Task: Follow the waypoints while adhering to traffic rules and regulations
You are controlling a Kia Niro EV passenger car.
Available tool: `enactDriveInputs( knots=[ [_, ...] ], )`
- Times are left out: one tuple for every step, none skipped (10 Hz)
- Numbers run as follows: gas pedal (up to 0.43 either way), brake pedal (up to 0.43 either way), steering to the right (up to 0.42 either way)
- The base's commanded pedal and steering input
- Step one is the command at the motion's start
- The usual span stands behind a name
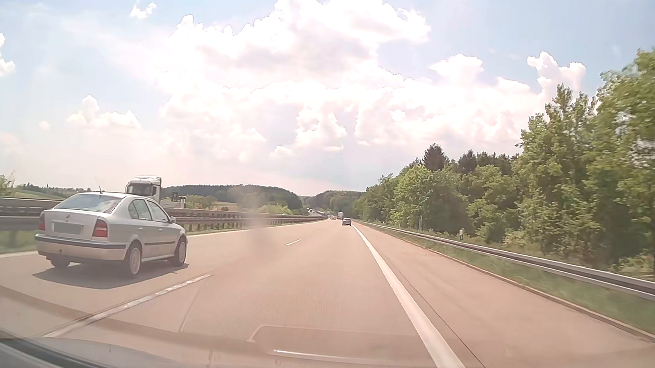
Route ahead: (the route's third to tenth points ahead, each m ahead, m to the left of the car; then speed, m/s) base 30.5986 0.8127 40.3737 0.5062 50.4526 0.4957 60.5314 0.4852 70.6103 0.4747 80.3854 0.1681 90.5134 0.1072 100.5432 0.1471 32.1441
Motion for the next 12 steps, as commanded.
enactDriveInputs(
  knots=[
    [0.177,0.000,-0.003],
    [0.177,0.000,-0.003],
    [0.177,0.000,-0.003],
    [0.177,0.000,-0.003],
    [0.177,0.000,-0.003],
    [0.177,0.000,-0.003],
    [0.177,0.000,-0.003],
    [0.177,0.000,-0.003],
    [0.189,0.000,-0.003],
    [0.189,0.000,-0.003],
    [0.197,0.000,-0.003],
    [0.197,0.000,-0.003]
  ],
)
